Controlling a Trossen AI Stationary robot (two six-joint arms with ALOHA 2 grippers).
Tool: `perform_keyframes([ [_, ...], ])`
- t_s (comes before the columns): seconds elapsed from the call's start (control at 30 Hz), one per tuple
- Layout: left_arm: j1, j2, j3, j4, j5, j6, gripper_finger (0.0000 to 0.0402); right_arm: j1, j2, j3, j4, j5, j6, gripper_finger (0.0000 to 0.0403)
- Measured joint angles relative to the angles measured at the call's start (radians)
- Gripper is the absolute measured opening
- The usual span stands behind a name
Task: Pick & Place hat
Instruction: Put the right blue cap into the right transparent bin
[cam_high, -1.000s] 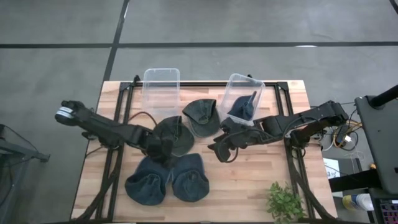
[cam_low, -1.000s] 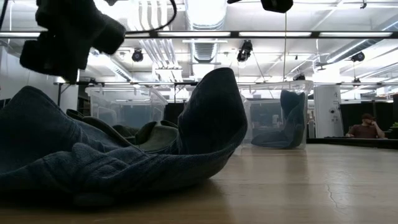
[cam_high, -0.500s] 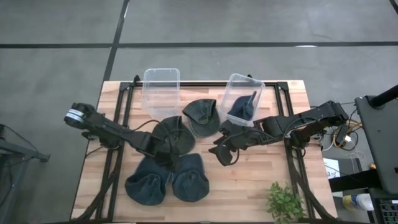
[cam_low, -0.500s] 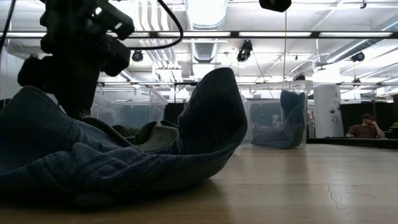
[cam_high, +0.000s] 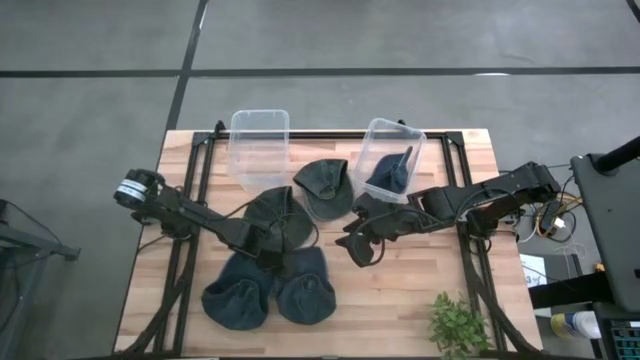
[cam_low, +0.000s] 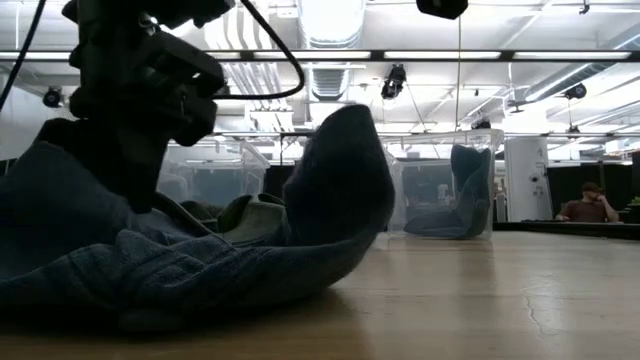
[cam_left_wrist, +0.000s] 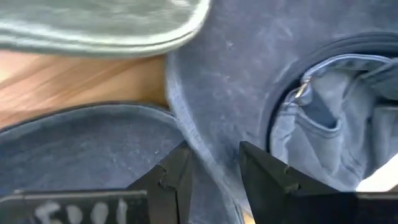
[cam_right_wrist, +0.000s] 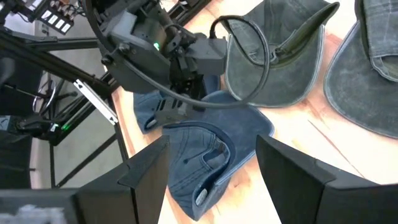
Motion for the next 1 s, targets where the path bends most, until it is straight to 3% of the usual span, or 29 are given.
perform_keyframes([
  [0.23, 0.002, 0.016, 0.002, 0.068, 0.007, -0.004, 0.011, 0.0, 0.0, 0.0, 0.0, 0.001, -0.003, 0.0231],
  [0.47, 0.002, -0.015, 0.008, 0.079, 0.012, 0.03, 0.0013, 0.0, 0.0, 0.0, 0.001, 0.002, -0.001, 0.0231],
  [0.77, 0.002, -0.143, 0.011, 0.068, -0.04, 0.069, 0.0006, 0.0, 0.0, -0.002, 0.0, -0.004, -0.005, 0.0231],
  [1.0, 0.006, -0.282, 0.044, 0.07, -0.205, 0.162, 0.0005, 0.0, -0.007, -0.002, 0.0, -0.073, 0.002, 0.0231],
])
